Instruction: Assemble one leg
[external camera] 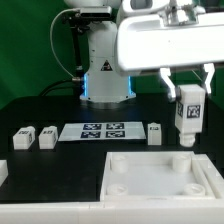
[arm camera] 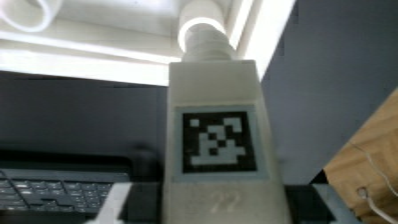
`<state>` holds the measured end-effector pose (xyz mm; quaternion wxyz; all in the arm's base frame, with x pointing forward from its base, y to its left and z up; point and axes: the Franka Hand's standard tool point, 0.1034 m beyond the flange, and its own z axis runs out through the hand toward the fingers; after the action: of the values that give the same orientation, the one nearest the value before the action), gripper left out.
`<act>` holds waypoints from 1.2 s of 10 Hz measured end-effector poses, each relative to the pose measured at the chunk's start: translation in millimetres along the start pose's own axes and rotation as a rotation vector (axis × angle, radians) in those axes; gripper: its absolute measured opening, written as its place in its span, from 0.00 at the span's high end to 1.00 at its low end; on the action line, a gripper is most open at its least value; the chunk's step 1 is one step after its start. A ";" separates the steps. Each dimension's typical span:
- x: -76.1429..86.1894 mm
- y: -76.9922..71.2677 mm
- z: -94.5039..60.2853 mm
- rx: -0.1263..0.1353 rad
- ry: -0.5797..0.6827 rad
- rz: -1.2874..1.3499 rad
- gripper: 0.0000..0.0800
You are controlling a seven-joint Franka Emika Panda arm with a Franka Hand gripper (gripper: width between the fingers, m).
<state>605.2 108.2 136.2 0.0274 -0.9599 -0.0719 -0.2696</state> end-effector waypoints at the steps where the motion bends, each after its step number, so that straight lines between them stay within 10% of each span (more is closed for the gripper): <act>1: 2.3 6.5 6.6 -0.006 0.010 -0.015 0.63; 7: 3.9 6.0 6.7 -0.006 0.014 -0.019 0.63; 9: 30.0 1.9 23.7 -0.003 0.066 -0.017 0.63; 12: 13.2 -5.3 38.3 0.004 0.043 -0.030 0.63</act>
Offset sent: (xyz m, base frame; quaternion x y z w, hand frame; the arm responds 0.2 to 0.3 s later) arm 0.0000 0.0000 0.0000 0.0000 0.0000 0.0000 1.0000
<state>635.2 118.5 110.5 0.0265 -0.9526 -0.0863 -0.2905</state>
